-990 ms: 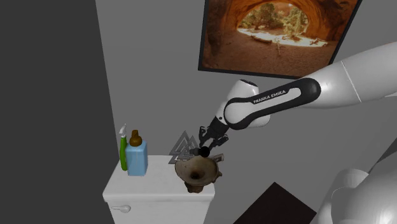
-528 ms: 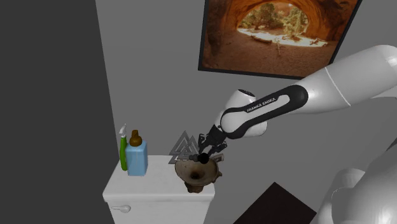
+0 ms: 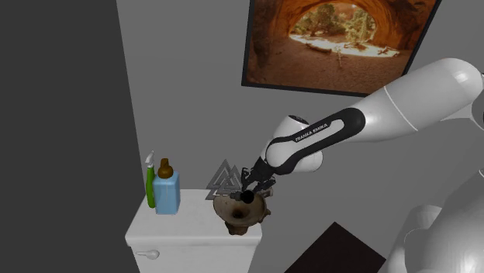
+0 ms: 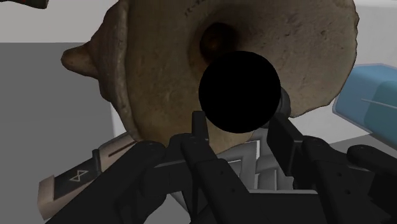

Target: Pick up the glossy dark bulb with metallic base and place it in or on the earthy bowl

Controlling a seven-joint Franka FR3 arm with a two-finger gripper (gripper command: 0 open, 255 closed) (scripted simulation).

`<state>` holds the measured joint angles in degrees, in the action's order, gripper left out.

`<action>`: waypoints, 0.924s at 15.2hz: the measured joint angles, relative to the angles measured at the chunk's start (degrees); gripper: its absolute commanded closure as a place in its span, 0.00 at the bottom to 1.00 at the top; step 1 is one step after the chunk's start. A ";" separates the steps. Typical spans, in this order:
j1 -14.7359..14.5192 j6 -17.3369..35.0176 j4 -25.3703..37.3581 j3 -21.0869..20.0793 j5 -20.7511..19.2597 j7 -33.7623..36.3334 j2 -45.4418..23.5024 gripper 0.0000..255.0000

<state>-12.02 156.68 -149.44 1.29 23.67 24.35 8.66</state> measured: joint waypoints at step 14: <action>2.04 -6.87 -0.23 -0.17 -4.27 3.19 7.26 0.00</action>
<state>-9.98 149.80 -149.67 1.12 19.40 27.54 15.92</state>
